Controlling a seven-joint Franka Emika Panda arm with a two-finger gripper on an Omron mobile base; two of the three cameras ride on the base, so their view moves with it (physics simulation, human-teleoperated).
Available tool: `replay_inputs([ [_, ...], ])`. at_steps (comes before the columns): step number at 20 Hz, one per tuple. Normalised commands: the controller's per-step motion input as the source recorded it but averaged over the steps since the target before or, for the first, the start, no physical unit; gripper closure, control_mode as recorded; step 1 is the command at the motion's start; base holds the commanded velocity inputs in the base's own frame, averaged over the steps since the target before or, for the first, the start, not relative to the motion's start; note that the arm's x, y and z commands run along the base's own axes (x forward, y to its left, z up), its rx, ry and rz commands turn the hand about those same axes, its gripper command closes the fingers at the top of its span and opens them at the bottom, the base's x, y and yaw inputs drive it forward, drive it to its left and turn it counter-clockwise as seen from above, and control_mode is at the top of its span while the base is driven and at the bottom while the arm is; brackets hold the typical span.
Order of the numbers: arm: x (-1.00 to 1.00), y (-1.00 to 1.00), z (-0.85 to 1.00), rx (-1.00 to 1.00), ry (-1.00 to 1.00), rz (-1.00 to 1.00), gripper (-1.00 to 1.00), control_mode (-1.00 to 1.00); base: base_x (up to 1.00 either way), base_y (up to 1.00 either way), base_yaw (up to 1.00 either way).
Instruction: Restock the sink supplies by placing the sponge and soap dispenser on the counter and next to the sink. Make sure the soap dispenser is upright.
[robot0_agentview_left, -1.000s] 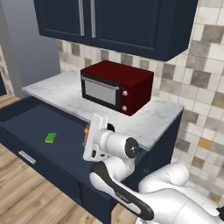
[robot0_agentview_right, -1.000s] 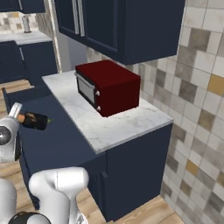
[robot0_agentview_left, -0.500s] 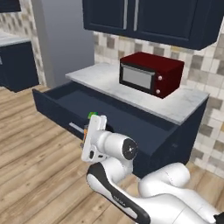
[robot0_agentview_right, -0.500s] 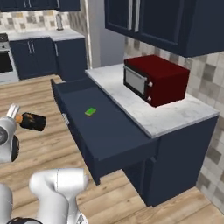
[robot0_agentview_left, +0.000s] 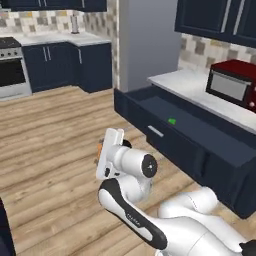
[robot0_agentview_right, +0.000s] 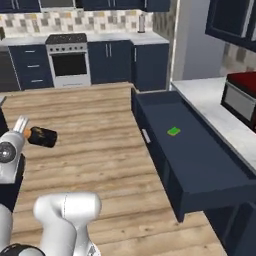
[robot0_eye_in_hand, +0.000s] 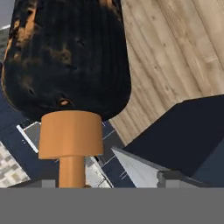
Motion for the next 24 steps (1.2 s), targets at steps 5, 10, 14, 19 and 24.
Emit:
replay_inputs([
  [5, 0.00, 0.00, 0.00, 0.00, 0.00, 0.00, 1.00, 1.00, 0.23, 0.28, 0.57],
  [10, 0.00, 0.00, 0.00, 0.00, 0.00, 0.00, 1.00, 1.00, 0.14, 0.24, 0.53],
  [14, 0.00, 0.00, 0.00, 0.00, 0.00, 0.00, 1.00, 1.00, 0.00, 0.68, 0.47],
  [19, 0.00, 0.00, 0.00, 0.00, 0.00, 0.00, 1.00, 1.00, 0.04, 0.69, 0.43],
  [24, 0.00, 0.00, 0.00, 0.00, 0.00, 0.00, 1.00, 1.00, 0.00, 0.48, 0.43],
])
